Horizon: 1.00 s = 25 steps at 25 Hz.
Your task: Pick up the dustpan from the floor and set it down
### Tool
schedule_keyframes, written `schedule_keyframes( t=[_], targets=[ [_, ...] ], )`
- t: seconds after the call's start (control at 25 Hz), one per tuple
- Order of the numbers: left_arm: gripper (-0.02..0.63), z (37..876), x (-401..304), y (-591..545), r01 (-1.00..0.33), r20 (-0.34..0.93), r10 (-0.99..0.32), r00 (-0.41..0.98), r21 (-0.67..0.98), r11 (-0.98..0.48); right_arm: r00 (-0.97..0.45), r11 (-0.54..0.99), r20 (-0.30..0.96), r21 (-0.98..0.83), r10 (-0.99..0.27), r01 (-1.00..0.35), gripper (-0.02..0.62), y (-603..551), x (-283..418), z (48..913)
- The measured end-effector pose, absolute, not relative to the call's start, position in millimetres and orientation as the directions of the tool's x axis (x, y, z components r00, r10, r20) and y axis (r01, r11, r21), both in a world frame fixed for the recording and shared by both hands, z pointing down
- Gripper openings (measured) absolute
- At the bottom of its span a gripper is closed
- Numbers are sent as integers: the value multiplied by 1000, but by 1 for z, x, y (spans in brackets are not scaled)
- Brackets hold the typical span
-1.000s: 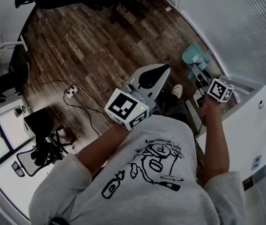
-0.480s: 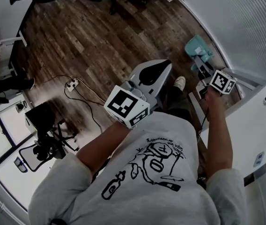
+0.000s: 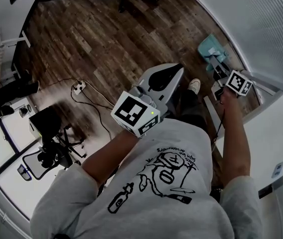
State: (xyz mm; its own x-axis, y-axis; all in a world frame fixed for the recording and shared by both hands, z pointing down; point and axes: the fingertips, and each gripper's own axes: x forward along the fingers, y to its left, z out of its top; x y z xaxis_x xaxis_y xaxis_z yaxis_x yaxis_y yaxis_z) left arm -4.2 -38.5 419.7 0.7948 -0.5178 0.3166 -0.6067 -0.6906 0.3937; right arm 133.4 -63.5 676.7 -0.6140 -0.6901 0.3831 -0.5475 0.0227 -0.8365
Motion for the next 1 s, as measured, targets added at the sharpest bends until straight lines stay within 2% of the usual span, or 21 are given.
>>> schedule_keyframes(
  t=[1.0],
  targets=[
    [2,439,4,-36,-614,360,-499,789,406,-677,-609,-23,408,-843,-680,-538,103,-66,150,725]
  ],
)
